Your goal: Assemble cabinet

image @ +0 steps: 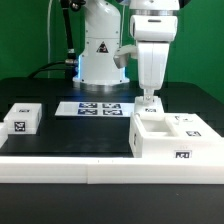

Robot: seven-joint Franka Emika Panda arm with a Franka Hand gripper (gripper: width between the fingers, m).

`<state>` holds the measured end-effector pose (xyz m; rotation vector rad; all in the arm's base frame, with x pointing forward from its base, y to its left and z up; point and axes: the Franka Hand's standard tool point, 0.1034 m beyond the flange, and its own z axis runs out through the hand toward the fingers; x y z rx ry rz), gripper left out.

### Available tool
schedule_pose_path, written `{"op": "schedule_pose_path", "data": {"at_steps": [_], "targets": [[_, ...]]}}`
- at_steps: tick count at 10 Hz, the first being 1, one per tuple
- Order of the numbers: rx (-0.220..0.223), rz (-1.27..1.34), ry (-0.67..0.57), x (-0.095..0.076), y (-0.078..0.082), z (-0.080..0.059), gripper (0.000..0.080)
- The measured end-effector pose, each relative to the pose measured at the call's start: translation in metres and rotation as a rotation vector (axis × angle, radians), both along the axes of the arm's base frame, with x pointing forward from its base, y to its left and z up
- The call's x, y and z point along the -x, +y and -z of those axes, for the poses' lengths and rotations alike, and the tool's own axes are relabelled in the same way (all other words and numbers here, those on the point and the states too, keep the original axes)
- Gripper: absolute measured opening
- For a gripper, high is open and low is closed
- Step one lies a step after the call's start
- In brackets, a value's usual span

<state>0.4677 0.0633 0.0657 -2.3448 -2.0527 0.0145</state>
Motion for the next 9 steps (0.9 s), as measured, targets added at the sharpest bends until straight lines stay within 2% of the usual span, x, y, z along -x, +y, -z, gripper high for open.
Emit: {"op": "schedule_pose_path", "data": {"at_steps": [6, 7, 9], "targets": [[-0.003, -0.022, 0.003, -0.001, -0.001, 0.004, 0.0068], [-0.009, -0.050, -0.004, -0.009, -0.004, 0.006, 0.0068], [-0.018, -0.059, -0.022, -0.038, -0.003, 0.004, 0.0068]]}}
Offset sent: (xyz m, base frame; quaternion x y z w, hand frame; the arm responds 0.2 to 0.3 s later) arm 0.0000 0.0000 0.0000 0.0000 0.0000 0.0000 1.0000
